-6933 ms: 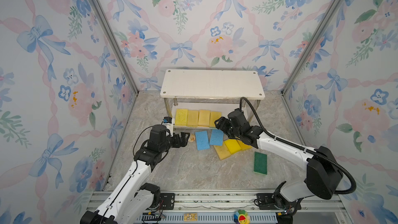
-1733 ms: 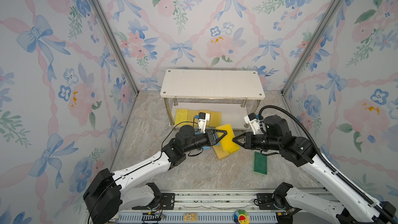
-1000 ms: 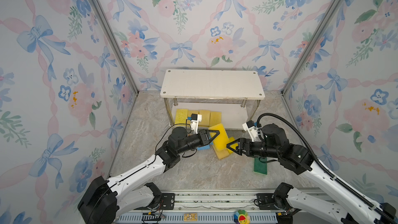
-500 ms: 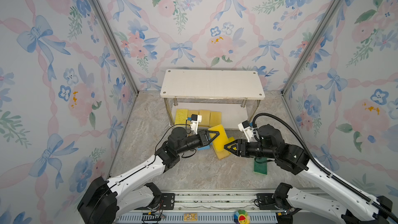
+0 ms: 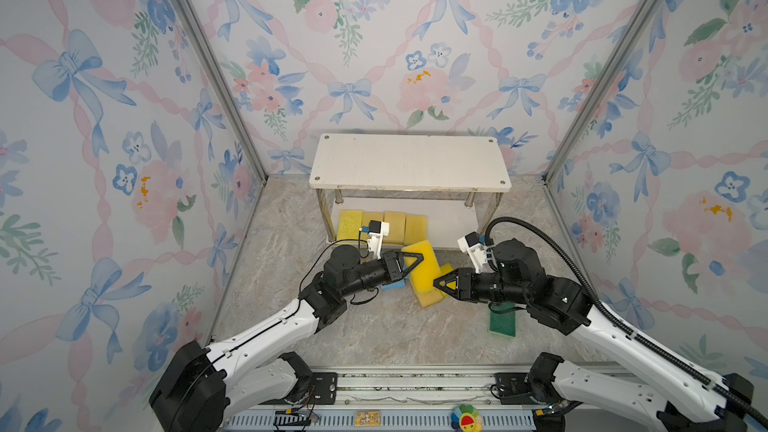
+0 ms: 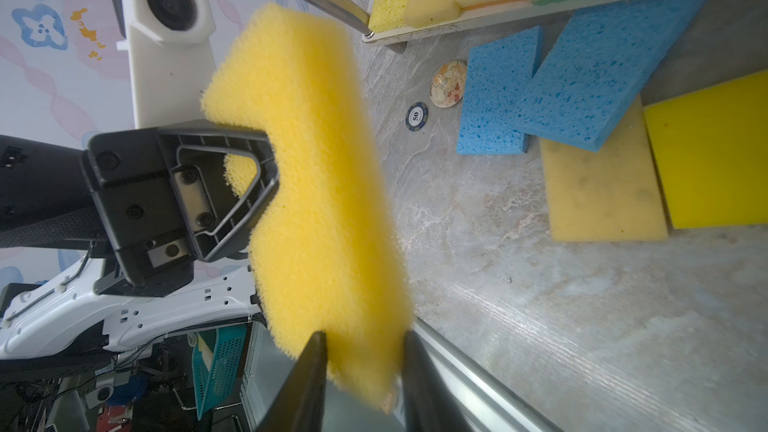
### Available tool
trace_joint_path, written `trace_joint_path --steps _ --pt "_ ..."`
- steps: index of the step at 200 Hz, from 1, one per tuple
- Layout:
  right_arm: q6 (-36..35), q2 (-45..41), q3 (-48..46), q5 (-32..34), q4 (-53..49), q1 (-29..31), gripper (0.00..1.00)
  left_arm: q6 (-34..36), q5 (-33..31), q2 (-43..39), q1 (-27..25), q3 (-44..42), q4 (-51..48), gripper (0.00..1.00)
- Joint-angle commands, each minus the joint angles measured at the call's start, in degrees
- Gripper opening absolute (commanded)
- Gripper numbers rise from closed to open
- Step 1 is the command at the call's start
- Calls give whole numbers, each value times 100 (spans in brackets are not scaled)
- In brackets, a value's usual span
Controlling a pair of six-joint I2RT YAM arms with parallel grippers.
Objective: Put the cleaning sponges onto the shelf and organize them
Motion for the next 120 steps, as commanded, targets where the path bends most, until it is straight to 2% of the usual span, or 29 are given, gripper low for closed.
trace_joint_path --steps 1,31,46,54,69,93,120 --pt "-18 47 103 55 103 59 24 -28 167 -59 3 -2 95 6" --pt "-26 40 108 91 64 64 19 -19 159 -51 14 -22 97 7" --pt "-24 21 110 140 9 60 16 -19 159 -42 25 -33 90 11" --pt "-10 9 100 178 -15 64 15 -19 173 -38 33 -35 92 17" --pt "51 -28 67 303 -63 65 15 -11 226 -51 64 -39 89 33" --pt "224 -113 -47 571 -50 57 14 -6 285 -191 178 -107 94 51" --pt "427 -213 -234 1009 -37 56 12 -61 382 -536 473 -308 79 65"
